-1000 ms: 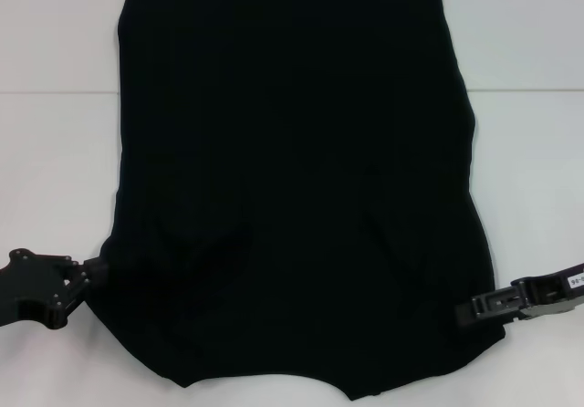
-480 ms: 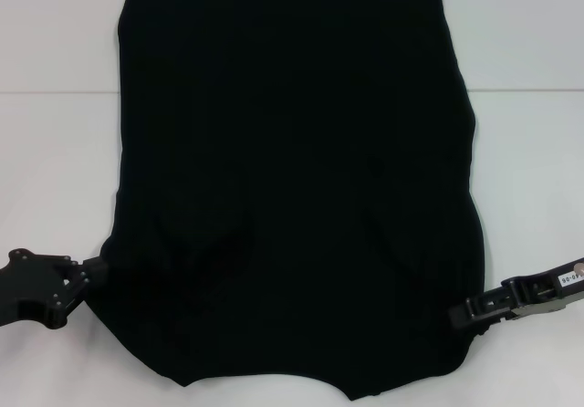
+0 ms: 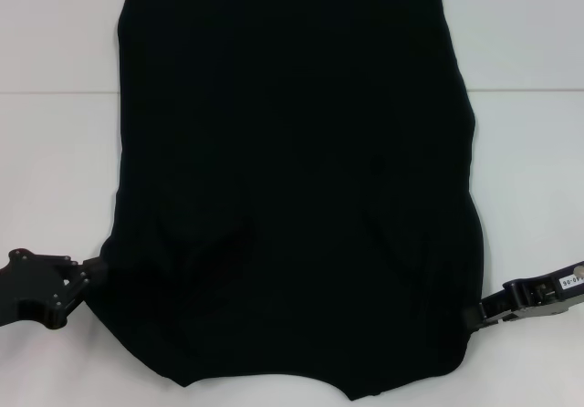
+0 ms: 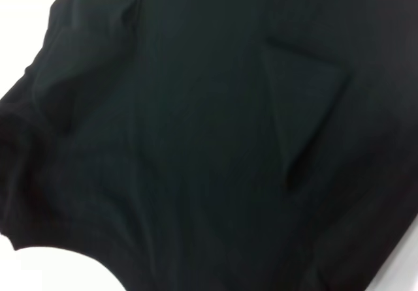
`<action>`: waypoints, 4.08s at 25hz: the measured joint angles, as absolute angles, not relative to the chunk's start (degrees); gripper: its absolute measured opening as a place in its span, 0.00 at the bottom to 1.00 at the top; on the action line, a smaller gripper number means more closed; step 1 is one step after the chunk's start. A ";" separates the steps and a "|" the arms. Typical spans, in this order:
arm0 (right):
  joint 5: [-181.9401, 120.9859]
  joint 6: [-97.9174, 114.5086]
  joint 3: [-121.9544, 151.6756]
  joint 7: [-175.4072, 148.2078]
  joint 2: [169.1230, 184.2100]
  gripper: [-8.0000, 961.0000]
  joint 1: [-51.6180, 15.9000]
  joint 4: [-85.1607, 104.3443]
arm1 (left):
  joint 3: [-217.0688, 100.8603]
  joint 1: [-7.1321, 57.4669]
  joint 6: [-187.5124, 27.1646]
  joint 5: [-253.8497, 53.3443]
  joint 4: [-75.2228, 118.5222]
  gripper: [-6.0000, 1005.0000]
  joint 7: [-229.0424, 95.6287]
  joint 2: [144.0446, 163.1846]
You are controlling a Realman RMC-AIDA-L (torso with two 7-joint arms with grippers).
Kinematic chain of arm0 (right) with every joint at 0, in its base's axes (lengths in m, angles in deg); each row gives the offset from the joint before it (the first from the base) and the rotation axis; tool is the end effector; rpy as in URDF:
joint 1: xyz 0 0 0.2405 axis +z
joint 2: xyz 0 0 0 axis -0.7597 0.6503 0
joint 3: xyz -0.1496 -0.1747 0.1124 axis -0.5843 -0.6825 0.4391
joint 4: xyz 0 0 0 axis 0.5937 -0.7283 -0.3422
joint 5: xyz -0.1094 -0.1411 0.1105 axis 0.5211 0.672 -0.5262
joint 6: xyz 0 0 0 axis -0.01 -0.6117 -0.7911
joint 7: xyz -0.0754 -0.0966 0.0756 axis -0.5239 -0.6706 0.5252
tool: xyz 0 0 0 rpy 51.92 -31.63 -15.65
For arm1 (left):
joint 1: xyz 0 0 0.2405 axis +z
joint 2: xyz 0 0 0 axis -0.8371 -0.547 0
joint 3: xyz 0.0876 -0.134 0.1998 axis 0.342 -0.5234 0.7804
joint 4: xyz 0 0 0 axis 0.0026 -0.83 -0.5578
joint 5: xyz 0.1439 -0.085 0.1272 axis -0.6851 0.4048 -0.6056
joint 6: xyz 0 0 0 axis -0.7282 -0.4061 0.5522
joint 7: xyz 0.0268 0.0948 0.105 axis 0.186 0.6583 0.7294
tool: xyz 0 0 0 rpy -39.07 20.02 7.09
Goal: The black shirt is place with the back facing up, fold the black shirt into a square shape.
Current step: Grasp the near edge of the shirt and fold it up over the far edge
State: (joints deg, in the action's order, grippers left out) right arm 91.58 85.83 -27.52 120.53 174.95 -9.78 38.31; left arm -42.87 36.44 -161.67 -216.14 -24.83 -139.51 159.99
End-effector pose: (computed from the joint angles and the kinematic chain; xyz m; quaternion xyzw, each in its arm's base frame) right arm 0.2869 0.3497 0.0088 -0.8018 0.5958 -0.0089 0.0451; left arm -0.3476 0.2798 0.0455 -0.9079 -0.2704 -0.1669 0.2733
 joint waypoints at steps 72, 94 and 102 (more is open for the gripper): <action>91.11 64.77 -3.51 96.21 171.77 0.07 -3.76 29.62 | -49.70 13.29 -146.60 -223.03 -7.86 0.02 -161.69 153.08; 83.78 25.86 -6.27 89.20 179.44 0.07 9.25 21.49 | -45.73 5.21 -112.85 -222.81 0.60 0.03 -159.03 153.83; 81.99 25.93 -6.23 88.73 181.15 0.07 7.09 22.10 | -44.30 5.05 -109.80 -222.82 1.82 0.09 -157.78 155.60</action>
State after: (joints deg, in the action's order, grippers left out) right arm 81.99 25.93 -6.23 88.73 181.15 7.09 22.10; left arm -44.30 5.05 -109.80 -222.82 1.82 -157.78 155.60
